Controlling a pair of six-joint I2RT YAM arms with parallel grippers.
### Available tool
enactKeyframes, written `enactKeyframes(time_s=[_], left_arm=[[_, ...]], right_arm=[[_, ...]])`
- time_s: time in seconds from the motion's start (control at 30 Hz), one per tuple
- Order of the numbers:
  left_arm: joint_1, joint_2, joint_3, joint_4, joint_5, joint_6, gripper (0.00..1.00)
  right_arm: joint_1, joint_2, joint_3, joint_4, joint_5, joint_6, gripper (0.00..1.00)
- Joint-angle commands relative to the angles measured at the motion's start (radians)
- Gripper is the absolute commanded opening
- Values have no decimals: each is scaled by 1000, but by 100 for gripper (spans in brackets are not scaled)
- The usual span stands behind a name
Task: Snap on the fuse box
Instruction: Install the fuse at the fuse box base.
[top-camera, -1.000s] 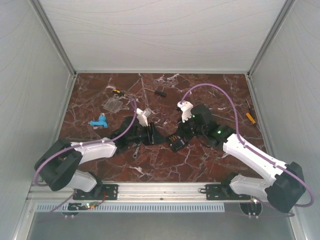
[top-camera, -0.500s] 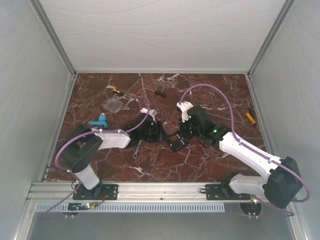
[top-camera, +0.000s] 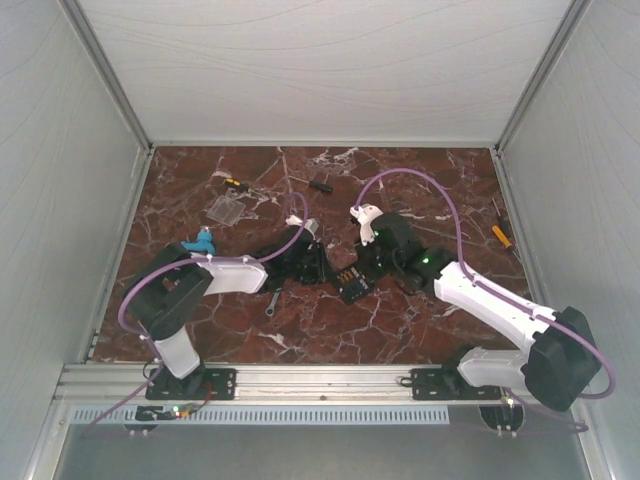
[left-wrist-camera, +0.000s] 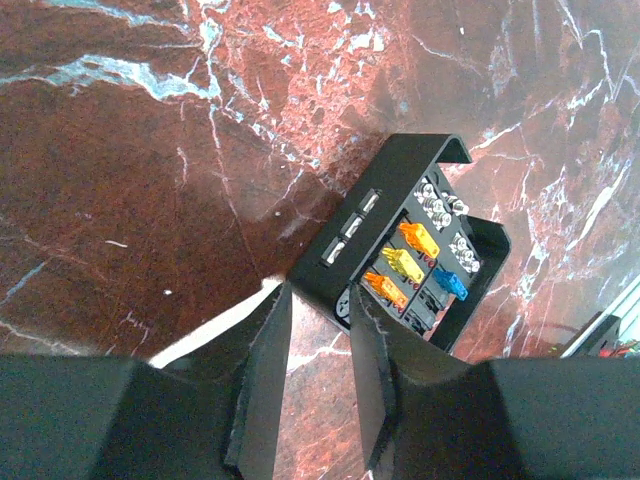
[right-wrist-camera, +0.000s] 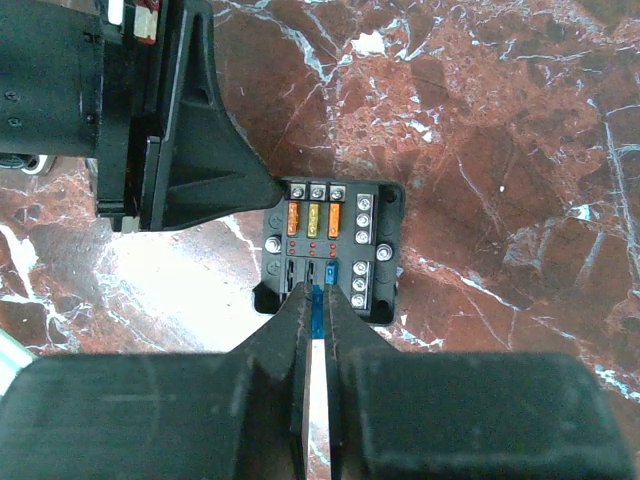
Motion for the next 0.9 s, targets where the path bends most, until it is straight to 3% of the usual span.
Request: enactKeyframes(time_s=[0.0,0.37,0.67,0.87], left_arm=[[-1,-25,-3,-61,-50,29,28],[86,-96,-50,-100,-67,61,22],[101,-185,-122,-34,18,-8,41],[107,-229,-230,90,126,-129,44]], right_arm=[[27,23,-13,46,-7,-18,0],[139,123,-16,104,104,8,0],[195,212,11,136,172,95,0],[213,243,11,193,190,130,0]])
